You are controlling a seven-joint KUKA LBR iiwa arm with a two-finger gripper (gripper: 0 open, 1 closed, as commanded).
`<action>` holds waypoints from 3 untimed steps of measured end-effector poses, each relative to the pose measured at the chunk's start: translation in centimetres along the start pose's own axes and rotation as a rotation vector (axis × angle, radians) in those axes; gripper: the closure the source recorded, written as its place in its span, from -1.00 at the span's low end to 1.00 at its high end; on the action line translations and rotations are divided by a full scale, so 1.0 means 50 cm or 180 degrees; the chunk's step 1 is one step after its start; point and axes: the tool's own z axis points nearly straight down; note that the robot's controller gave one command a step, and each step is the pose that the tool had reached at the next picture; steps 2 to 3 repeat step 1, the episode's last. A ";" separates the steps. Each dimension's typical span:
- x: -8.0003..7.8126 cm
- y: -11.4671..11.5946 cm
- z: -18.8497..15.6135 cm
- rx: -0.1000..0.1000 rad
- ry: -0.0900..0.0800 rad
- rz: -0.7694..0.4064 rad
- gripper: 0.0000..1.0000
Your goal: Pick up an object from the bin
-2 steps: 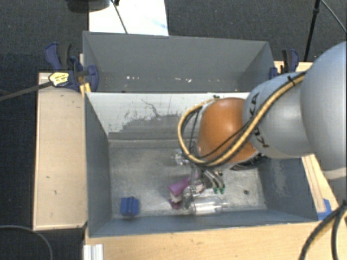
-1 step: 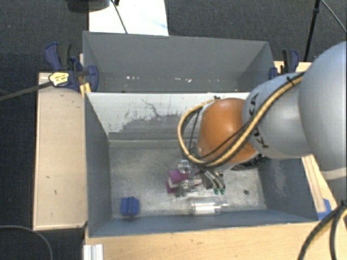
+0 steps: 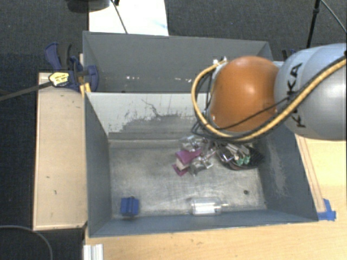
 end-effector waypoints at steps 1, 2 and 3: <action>0.070 -0.015 -0.281 0.0005 -0.0004 -0.0801 1.00; 0.070 -0.015 -0.281 0.0005 -0.0004 -0.0801 1.00; 0.070 -0.015 -0.281 0.0005 -0.0004 -0.0801 1.00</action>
Offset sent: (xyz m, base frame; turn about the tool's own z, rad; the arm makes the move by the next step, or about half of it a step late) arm -0.0310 -0.0209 0.1367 -0.2533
